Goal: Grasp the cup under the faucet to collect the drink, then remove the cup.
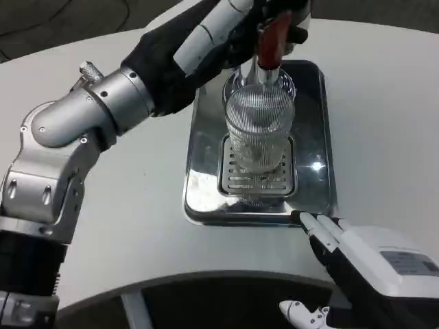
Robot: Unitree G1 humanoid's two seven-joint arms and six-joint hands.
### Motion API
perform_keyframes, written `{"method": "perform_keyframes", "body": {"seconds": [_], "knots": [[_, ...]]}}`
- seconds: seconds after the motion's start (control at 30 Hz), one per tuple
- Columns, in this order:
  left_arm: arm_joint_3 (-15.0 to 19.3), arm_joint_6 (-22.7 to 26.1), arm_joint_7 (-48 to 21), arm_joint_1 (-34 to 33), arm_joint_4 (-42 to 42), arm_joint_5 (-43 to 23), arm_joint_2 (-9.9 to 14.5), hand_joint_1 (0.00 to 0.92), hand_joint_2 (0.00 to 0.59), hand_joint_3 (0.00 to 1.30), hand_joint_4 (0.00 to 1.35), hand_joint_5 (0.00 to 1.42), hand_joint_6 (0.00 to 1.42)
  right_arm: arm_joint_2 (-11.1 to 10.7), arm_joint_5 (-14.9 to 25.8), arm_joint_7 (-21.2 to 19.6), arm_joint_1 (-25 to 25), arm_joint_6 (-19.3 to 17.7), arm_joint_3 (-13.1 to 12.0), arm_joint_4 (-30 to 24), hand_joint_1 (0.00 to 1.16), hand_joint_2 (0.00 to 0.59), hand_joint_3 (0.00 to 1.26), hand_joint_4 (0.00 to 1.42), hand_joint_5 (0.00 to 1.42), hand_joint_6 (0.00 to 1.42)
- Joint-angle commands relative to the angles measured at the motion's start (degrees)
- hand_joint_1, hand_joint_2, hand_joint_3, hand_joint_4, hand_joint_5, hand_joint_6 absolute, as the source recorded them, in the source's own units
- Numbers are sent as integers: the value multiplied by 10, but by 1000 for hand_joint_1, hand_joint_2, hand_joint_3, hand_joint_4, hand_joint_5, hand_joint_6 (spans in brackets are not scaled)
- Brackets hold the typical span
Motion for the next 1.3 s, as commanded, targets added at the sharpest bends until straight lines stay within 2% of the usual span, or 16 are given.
{"method": "perform_keyframes", "body": {"seconds": [0.03,0.23,0.47,0.9,1.3], "knots": [[-10,-23,-11,-8,12,25,-3,0,114,129,79,218,176,0,8,-4,9,-2,-2,-8,259,397,0,0,0,0],[-32,-59,-19,-12,33,66,2,0,115,135,84,219,176,1,13,-5,12,-1,-2,-10,259,397,0,0,0,0],[-64,-106,-33,-2,29,114,13,0,111,96,23,148,128,1,20,-5,19,2,-6,-13,259,397,0,0,0,0],[-96,-164,-47,-8,68,160,23,0,106,99,19,111,96,4,36,-9,24,6,-13,-21,259,397,0,0,0,0],[-125,-220,-50,-19,117,191,25,0,106,106,18,110,89,12,98,-41,31,33,-27,-27,273,390,21,0,0,0]]}}
